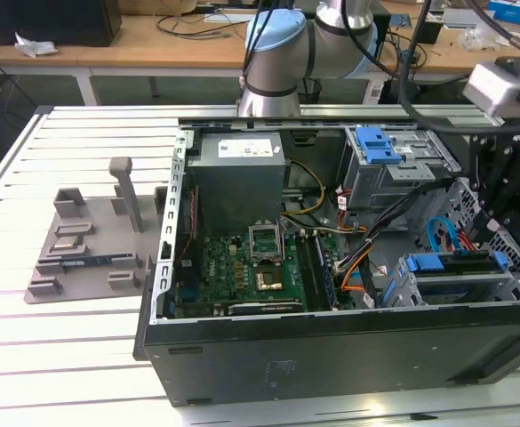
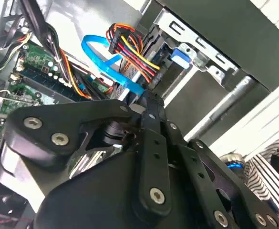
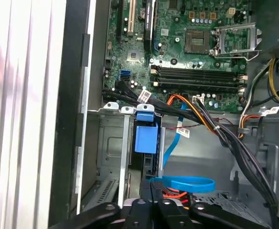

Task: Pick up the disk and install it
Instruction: 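Insert the second disk wire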

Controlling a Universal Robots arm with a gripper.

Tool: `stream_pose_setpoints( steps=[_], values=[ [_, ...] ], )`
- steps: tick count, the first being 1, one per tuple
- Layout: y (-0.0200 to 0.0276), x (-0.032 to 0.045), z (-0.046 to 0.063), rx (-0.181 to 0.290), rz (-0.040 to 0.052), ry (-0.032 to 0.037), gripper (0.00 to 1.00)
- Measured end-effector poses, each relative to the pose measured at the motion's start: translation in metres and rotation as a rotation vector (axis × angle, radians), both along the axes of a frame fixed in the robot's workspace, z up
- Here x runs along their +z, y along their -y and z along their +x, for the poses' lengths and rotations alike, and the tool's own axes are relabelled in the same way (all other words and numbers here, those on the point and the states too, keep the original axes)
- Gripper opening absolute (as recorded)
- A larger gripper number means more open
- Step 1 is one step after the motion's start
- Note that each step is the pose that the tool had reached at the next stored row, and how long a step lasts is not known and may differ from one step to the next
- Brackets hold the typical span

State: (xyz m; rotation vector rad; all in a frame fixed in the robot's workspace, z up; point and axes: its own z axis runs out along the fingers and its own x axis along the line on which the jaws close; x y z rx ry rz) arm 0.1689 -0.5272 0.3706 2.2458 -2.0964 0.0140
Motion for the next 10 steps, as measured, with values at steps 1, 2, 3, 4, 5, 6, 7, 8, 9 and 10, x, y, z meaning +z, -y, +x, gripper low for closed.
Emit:
stream_pose_setpoints(
  steps=[1,2,3,4,5,6,7,8,9,10],
  values=[
    [0.0000,0.0050,0.0000,0.000,-0.0001,0.0000,0.11],
    [0.0000,0.0097,0.0000,0.000,-0.0001,0.0000,0.11],
    [0.0000,0.0113,0.0000,0.000,0.0001,0.0000,0.11],
    [0.0000,0.0115,0.0000,0.000,0.0002,-0.0001,0.11],
    [-0.0001,0.0115,0.0000,0.000,0.0002,-0.0001,0.11],
    [-0.0001,0.0116,0.0000,0.000,0.0001,0.0000,0.11],
    [0.0000,0.0118,0.0000,0.000,-0.0001,0.0000,0.11],
    [0.0000,0.0118,0.0000,0.000,0.0001,0.0000,0.11],
    [0.0000,0.0119,0.0000,0.000,0.0000,0.0000,0.11],
    [0.0000,0.0119,0.0000,0.000,0.0000,0.0000,0.11]
  ],
)
